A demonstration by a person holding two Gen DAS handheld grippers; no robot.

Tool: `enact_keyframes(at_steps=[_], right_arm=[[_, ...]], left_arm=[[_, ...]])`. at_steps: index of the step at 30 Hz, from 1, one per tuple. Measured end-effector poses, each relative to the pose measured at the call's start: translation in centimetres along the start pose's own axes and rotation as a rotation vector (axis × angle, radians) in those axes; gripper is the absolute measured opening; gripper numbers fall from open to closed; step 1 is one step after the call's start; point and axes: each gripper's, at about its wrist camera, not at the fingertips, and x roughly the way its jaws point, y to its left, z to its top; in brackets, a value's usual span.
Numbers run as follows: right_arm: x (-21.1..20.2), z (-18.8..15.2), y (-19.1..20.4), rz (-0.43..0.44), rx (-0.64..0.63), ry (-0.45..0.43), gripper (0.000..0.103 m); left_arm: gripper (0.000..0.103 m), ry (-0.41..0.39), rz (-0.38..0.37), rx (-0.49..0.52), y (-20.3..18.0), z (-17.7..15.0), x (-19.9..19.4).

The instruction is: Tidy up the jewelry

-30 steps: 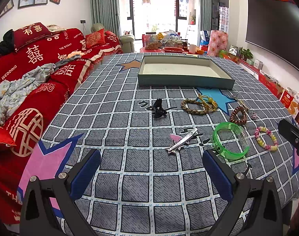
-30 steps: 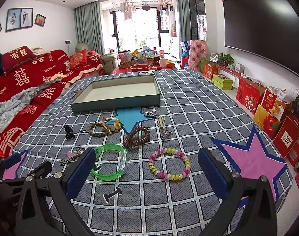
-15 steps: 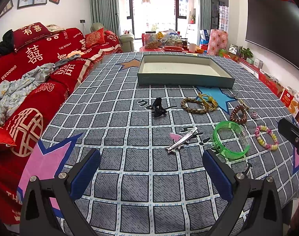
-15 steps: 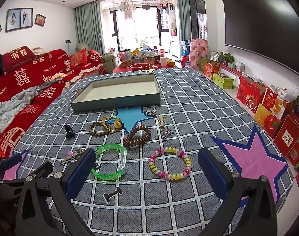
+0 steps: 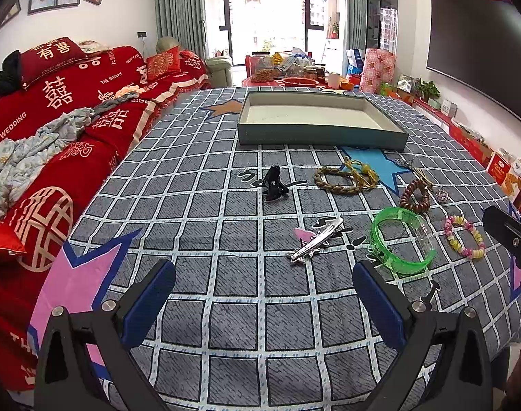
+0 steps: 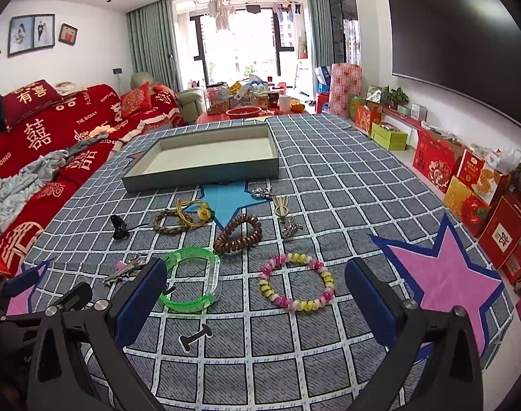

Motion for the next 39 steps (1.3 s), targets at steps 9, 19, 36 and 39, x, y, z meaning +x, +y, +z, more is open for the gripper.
enact_keyframes(at_steps=[9,19,36,39], right_arm=[[0.4,-0.7,-1.8,-0.029,0.025,0.06,0.103],[3.4,-1.0,-4.7,-0.069,0.033,0.25,0.103],[6.7,-0.4,-5.2,-0.073,-0.016,0.394,0.083],[6.6,0.0,-4.7,-0.059,-0.029,0.4,0.062]], left_arm=[[0.103,0.07,-0.03,-0.014,0.9,0.0,1.8],[0.103,0.15,-0.101,0.127,-0.8,2.0,4.7],[0.071,0.223,-0.186,0.207,-3.5,3.0,7.3],[0.035,0.21,-0.211,0.242,-4.3,2.9,6.8]])
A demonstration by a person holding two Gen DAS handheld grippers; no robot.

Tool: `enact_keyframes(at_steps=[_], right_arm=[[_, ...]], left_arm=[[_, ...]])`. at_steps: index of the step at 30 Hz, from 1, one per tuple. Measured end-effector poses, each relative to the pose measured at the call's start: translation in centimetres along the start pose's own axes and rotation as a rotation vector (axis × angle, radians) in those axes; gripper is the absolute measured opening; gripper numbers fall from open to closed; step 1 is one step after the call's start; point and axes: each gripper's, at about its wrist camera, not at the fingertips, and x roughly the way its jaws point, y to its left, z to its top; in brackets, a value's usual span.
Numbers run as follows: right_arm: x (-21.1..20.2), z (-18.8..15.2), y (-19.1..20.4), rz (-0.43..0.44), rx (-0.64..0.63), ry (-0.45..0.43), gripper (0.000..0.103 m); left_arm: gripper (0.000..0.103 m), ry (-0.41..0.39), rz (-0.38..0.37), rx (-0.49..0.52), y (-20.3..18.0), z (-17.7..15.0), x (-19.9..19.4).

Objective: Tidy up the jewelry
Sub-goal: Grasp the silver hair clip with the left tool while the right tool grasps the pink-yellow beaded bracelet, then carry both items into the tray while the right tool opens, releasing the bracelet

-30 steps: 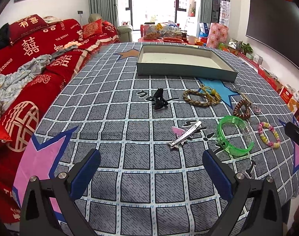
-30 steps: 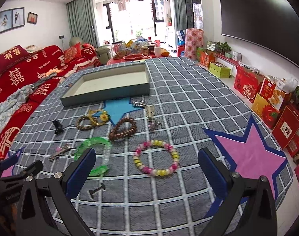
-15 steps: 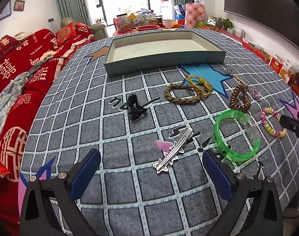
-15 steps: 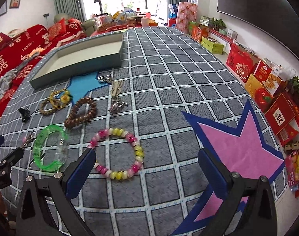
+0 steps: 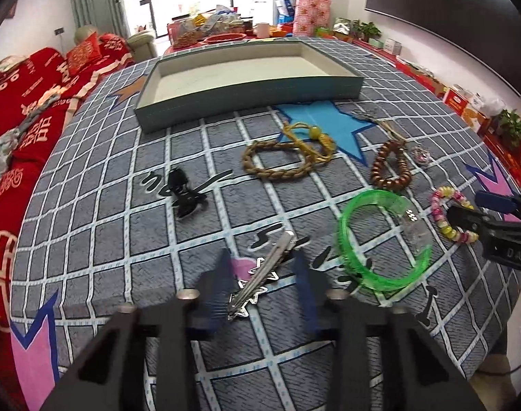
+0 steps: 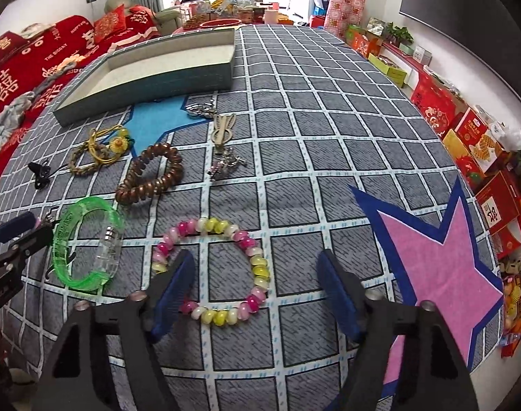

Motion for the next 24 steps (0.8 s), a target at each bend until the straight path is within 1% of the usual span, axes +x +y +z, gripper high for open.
enact_keyframes(at_steps=[1,2,3,4,6,9,12,15,18,20,24], right_arm=[[0.1,0.3,0.2,0.004,-0.005,0.002,0.056],[0.0,0.4,0.4,0.008,-0.011,0.002,0.038],[-0.2,0.5,0.5,0.011,-0.017,0.0,0.025],[-0.1,0.7,0.5,0.011,-0.016,0.001,0.01],[0.0,0.9,0.5,0.015,-0.009,0.002,0.01],[-0.1,1.6,-0.4,0.057,0.018,-0.007,0.01],[-1.0,2.4,-1.1,0.087,0.037,-0.031,0.01],[-2.2,4.1,-1.5,0.105,0.042,-0.062,0.01],[-2.9,6.5,-1.6,0.149,0.051,-0.081,0.01],[-3.2,8.4,-1.4,0.184,0.052,-0.092,0.01],[-3.0,12.6,-0.6,0.232,0.043,-0.115,0.01]], left_arm=[[0.03,0.0,-0.002,0.012,-0.3,0.0,0.0],[0.03,-0.001,-0.004,0.017,-0.3,0.0,0.0],[0.03,-0.001,-0.012,0.019,-0.3,0.1,0.0],[0.03,-0.001,-0.02,0.014,-0.3,0.1,0.0],[0.03,0.002,-0.045,-0.006,0.1,0.2,-0.1],[0.03,0.002,-0.074,-0.04,0.9,0.5,-0.4],[0.03,-0.006,-0.102,-0.074,1.7,1.1,-1.0],[0.03,-0.025,-0.107,-0.093,2.4,2.1,-1.8],[0.03,-0.057,-0.107,-0.113,3.2,4.0,-2.9],[0.03,-0.083,-0.093,-0.123,3.8,5.6,-3.5],[0.03,-0.111,-0.088,-0.153,5.3,9.9,-3.6]])
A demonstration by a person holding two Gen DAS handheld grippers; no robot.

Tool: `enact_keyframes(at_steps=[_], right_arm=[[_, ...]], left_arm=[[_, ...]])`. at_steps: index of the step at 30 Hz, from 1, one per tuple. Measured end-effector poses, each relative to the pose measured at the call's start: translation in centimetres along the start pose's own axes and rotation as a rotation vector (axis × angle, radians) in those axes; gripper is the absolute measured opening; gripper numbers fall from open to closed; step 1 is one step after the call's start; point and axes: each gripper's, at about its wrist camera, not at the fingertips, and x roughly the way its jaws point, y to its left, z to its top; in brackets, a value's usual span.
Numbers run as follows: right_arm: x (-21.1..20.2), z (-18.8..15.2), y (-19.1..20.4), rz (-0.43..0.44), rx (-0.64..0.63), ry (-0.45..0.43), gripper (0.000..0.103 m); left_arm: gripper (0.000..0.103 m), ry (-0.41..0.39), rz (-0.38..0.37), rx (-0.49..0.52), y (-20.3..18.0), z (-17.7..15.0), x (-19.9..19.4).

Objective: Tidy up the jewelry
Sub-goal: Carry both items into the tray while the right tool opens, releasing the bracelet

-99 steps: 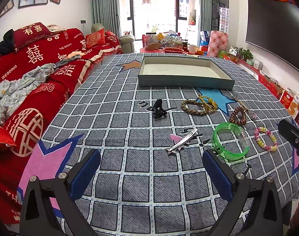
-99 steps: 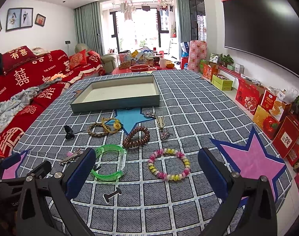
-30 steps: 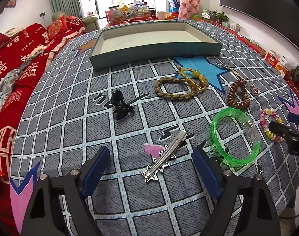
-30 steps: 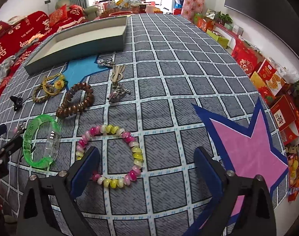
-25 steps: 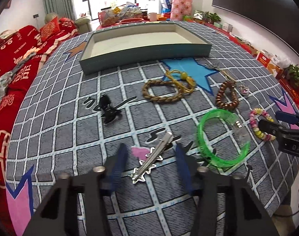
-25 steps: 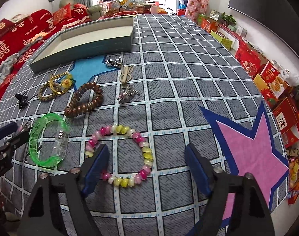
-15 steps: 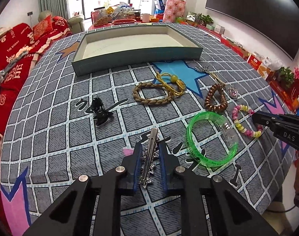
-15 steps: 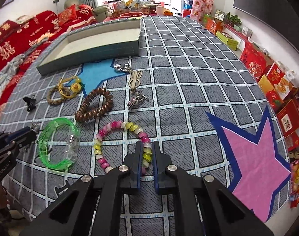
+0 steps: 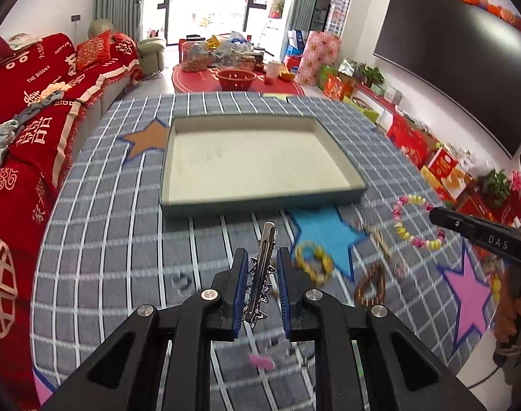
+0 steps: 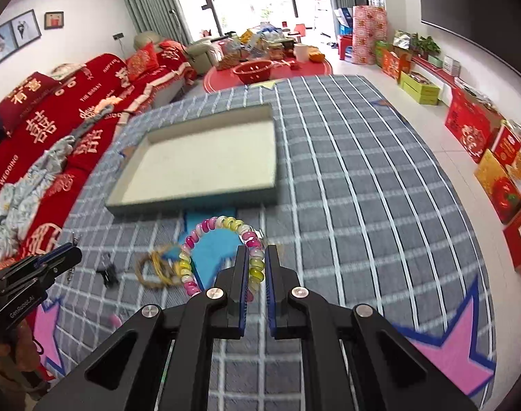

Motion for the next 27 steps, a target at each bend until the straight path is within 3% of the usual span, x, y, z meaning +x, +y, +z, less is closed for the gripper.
enact_keyframes(at_steps=[8,14,22,27], right_arm=[[4.8,9.4,2.9,0.061,-0.048,0.006,0.01],[10.8,13.9,3.8,0.057,-0.037,0.057,0.01],[19.3,14.5,2.6,0.029,0.005,0.143,0.01],[21.4,13.6,1.7,0.0,0.009,0.171,0.01]], left_arm=[[0.03,-0.023,0.08,-0.015,2.1,8.5,4.2],[0.03,0.006,0.12,-0.012,3.5,11.9,10.0],[0.03,0.101,0.153,-0.009,4.3,12.3,17.4],[0.031,0.125,0.186,-0.006,4.4,12.0,19.6]])
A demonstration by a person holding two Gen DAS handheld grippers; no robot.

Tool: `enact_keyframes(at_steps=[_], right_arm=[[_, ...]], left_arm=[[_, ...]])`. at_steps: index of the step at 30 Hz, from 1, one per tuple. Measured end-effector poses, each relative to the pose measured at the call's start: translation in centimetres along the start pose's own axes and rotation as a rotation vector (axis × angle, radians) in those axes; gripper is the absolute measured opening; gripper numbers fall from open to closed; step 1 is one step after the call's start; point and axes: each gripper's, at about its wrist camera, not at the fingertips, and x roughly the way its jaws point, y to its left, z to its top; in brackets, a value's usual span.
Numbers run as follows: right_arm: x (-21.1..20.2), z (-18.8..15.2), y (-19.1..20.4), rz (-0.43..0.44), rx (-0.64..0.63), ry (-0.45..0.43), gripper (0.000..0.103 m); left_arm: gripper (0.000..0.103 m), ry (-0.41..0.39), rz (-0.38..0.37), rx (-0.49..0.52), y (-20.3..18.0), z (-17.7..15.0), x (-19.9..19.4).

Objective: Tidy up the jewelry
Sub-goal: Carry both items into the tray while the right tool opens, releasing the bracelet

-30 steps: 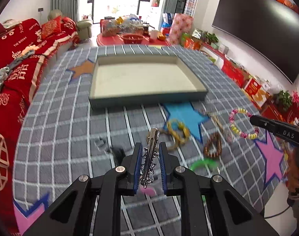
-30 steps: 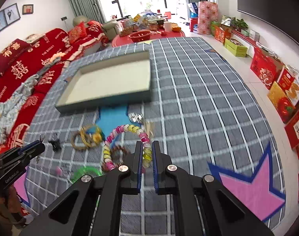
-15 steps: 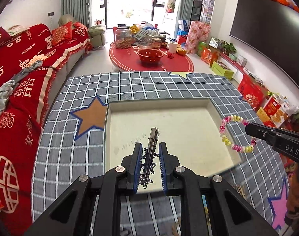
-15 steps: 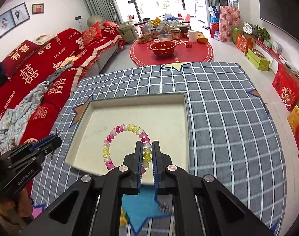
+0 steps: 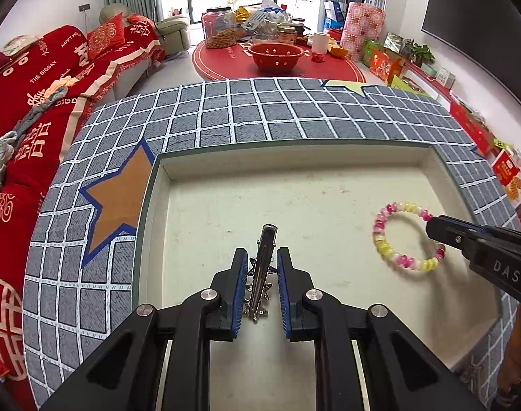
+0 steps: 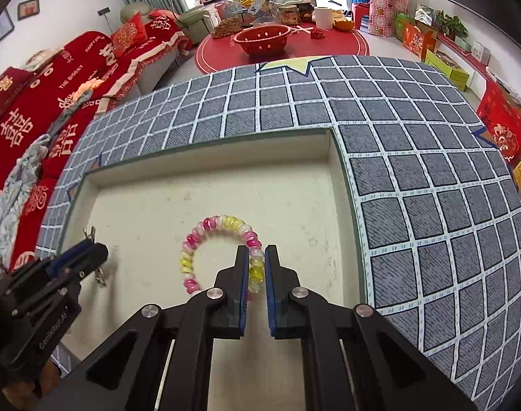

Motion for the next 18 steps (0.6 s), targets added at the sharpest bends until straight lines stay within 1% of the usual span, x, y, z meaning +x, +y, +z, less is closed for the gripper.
enact_keyframes(at_steps=[4,5,7,8,9,10,11,12,16,17,18], right_arm=[[0.6,-0.5,-0.4,0.01,0.012,0.02,0.01],[0.6,-0.5,-0.5,0.014,0.014,0.016,0.011],[0.6,-0.5,-0.4,0.013,0.002,0.02,0.014],[0.6,-0.5,-0.3,0.016,-0.004,0.022,0.022],[0.5,-0.5,-0.2,0.022,-0.005,0.023,0.033],[0.3,-0.5,-0.1,0.03,-0.008,0.018,0.038],[0.1,-0.5,0.1,0.03,-0.007,0.012,0.052],[-0.2,-0.5,0.1,0.034,0.0,0.001,0.058],[-2.0,0.0,-0.2,0.098,0.064,-0.029,0.059],[-2.7,0.0,-0.3,0.11,0.076,-0.041,0.06],[-3.2,0.0,-0.2,0.118,0.082,-0.05,0.065]], left_arm=[[0.031,0.018,0.044,0.033,-0.6,-0.4,0.9],[0.031,0.002,0.058,0.041,-0.8,-0.5,0.8],[0.031,0.0,0.096,0.062,-1.2,-0.6,0.8],[0.031,0.002,0.102,0.065,-1.3,-0.5,0.7],[0.031,0.004,0.1,0.064,-1.4,-0.5,0.6],[0.031,0.003,0.096,0.063,-1.4,-0.4,0.4],[0.031,-0.005,0.094,0.059,-1.5,-0.4,0.0],[0.031,-0.019,0.094,0.055,-1.5,-0.4,-0.5],[0.031,-0.064,0.081,0.04,-1.2,-0.3,-2.5],[0.031,-0.077,0.078,0.038,-1.2,-0.3,-3.1],[0.031,-0.086,0.076,0.036,-1.1,-0.3,-3.6]])
